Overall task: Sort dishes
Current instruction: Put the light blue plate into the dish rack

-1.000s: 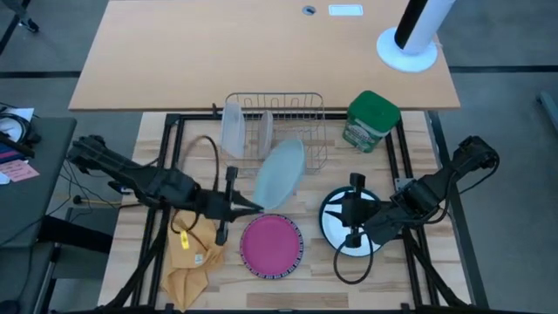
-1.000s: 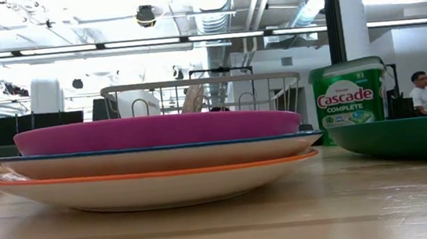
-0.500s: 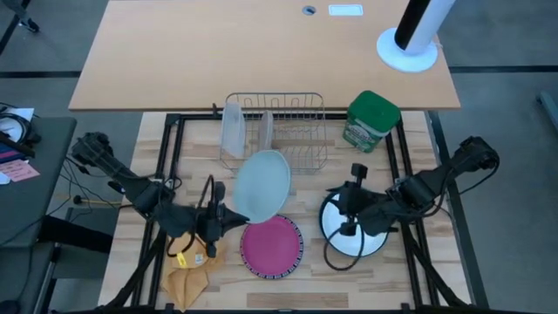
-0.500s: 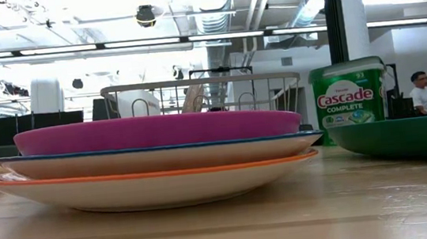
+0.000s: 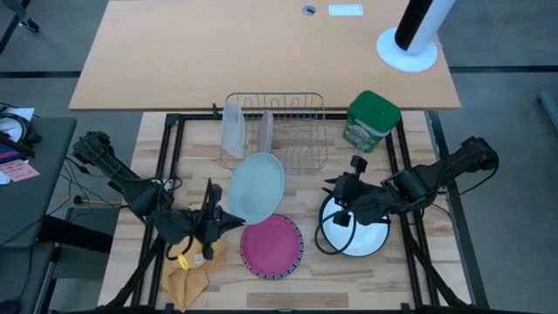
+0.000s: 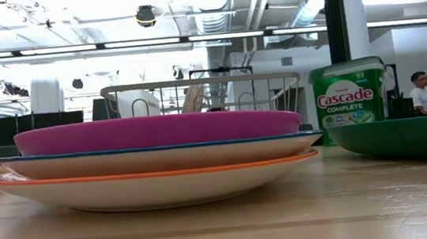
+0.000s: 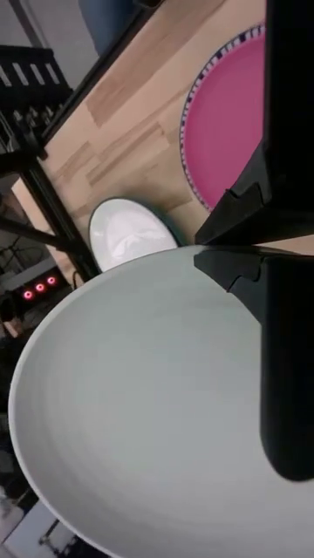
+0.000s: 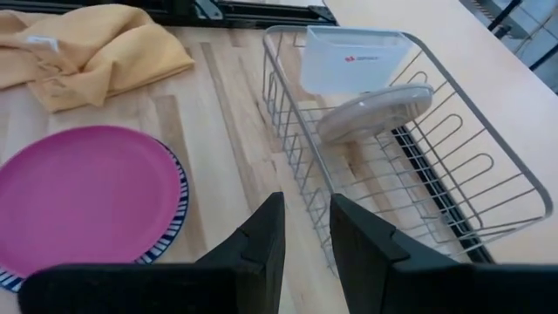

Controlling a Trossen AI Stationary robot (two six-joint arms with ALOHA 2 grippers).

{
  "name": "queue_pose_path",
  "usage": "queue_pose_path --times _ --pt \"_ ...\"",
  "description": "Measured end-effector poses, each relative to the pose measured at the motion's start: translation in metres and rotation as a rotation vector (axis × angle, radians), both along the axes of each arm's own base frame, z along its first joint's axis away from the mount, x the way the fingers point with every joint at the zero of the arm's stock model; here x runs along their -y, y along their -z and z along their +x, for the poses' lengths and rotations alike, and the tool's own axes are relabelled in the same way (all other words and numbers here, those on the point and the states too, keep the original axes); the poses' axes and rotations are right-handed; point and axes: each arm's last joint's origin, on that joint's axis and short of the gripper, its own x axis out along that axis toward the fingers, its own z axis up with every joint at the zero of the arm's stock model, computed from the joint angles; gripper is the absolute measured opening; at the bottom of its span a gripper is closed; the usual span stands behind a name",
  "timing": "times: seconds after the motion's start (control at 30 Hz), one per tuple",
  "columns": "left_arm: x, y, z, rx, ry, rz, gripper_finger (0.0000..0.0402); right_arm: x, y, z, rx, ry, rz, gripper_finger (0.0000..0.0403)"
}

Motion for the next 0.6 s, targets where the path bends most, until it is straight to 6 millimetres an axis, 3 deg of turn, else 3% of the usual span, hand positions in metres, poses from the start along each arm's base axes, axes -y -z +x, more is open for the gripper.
queue_pose_path --times 0.3,0.6 --pt "-0.001 0.006 0.0 -0.043 -0.026 0.016 0.0 0.015 -0.001 0.006 0.012 0.068 0.011 0.0095" --pt "0.008 0.003 0.001 -0.048 0.207 0.118 0.0 0.009 0.0 0.003 0.005 0.049 0.022 0.0095"
